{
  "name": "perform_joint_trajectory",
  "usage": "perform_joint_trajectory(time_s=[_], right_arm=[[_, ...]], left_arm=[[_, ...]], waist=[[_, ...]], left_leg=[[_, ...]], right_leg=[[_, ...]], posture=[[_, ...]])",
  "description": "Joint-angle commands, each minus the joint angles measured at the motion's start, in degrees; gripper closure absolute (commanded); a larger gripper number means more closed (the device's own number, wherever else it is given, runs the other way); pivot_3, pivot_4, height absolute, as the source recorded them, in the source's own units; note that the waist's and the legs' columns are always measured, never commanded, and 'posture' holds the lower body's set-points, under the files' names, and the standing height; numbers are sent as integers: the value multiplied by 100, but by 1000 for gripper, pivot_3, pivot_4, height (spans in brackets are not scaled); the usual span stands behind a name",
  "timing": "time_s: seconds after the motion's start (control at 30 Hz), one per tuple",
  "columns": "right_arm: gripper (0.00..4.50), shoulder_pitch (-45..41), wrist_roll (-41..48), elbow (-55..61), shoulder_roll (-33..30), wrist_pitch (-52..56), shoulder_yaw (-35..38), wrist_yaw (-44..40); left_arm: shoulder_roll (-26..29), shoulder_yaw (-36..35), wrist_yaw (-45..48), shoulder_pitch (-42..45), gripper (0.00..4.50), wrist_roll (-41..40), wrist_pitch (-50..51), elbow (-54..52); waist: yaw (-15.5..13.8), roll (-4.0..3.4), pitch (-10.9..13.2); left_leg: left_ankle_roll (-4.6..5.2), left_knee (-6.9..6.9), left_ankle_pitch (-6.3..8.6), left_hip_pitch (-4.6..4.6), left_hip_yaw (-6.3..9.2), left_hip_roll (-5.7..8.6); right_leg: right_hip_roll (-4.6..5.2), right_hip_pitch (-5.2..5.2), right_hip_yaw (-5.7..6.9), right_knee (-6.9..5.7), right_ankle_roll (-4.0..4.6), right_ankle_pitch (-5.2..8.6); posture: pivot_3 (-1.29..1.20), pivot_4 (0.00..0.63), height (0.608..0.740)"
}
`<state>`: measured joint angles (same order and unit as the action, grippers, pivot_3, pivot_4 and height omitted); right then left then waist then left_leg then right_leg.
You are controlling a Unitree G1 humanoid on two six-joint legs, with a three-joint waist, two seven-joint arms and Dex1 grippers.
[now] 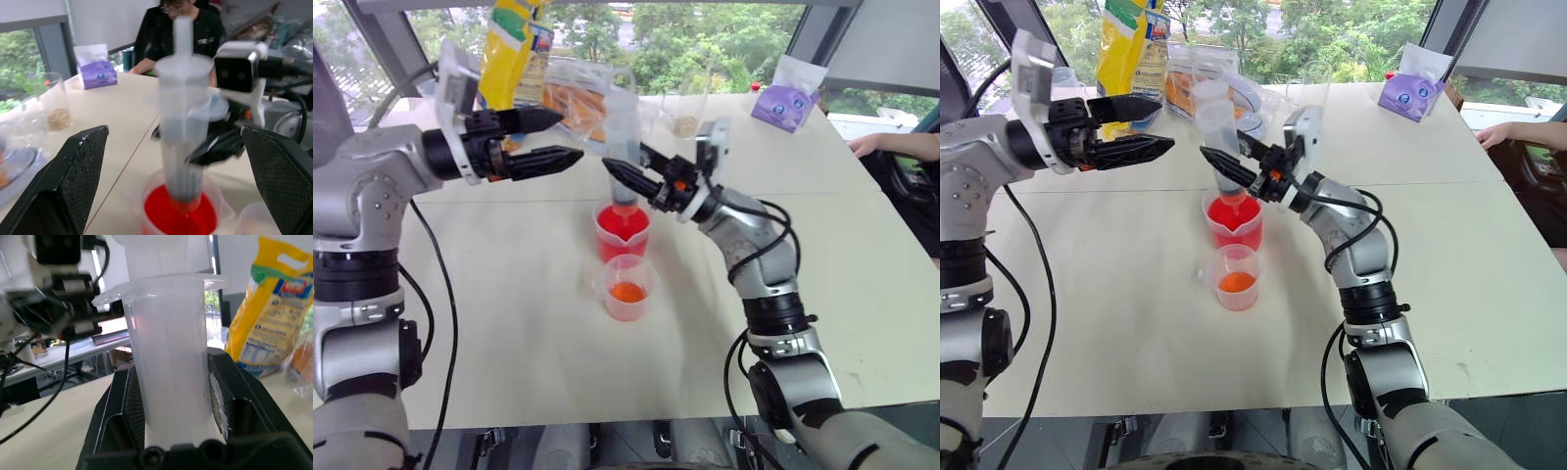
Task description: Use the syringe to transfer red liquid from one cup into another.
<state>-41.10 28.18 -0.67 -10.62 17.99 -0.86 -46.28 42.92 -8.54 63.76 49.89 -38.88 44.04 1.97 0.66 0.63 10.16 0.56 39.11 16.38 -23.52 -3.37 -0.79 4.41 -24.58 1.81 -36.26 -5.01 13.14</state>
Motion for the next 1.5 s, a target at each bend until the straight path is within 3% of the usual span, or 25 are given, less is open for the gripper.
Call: perform_joint_trajectory(time_s=[0.03, 0.23, 0.6, 0.87, 1.2, 1.3, 1.5], right_arm=[[3087, -242, 1101, 1088, -254, 959, 351, 0], [3087, -14, 2483, 2073, -755, 2278, 567, 114], [3087, 1187, 1620, 2332, -867, 1593, -185, -166], [3087, 1264, 1345, 2165, -836, 1281, -297, -247], [3087, 1248, 1211, 2021, -838, 1147, -370, -347], [3087, 1252, 1183, 2010, -831, 1137, -377, -364], [3087, 1273, 1161, 2027, -827, 1141, -377, -379]], left_arm=[[102, -222, 51, 88, 34, -299, 127, -269], [177, -223, 148, 130, 34, -511, 244, -342], [184, -186, 304, 218, 34, -1127, 738, -624], [298, -271, 419, 238, 34, -1731, 1216, -843], [-110, -64, 164, 365, 34, -1864, 1264, -928], [-131, -6, 211, 378, 897, -1822, 1239, -882], [-241, 150, 200, 374, 3920, -1736, 1180, -865]], waist=[[-3, 0, 0], [10, 2, -1], [11, 3, -2], [11, 3, -1], [5, 4, -1], [16, 4, -1], [8, 4, -1]], left_leg=[[0, 1, 0, 0, 0, 0], [1, 1, 0, 1, 2, 0], [1, 2, 1, 2, 1, 0], [1, 2, 0, 2, 3, 1], [1, 3, 0, 2, 4, 3], [1, 3, 0, 3, 4, 2], [1, 3, 0, 3, 3, 2]], right_leg=[[1, 2, 0, 0, 0, 0], [2, 3, 2, 0, 1, 0], [-2, 3, 1, 0, 1, 1], [-2, 2, 1, 1, 0, 1], [-2, 5, 1, 1, 0, 1], [-3, 4, 1, 1, 0, 1], [-4, 5, 0, 0, 0, 1]], posture=[[0, 150, 740], [0, 150, 740], [0, 150, 740], [0, 150, 740], [0, 150, 740], [0, 150, 740], [0, 150, 740]])
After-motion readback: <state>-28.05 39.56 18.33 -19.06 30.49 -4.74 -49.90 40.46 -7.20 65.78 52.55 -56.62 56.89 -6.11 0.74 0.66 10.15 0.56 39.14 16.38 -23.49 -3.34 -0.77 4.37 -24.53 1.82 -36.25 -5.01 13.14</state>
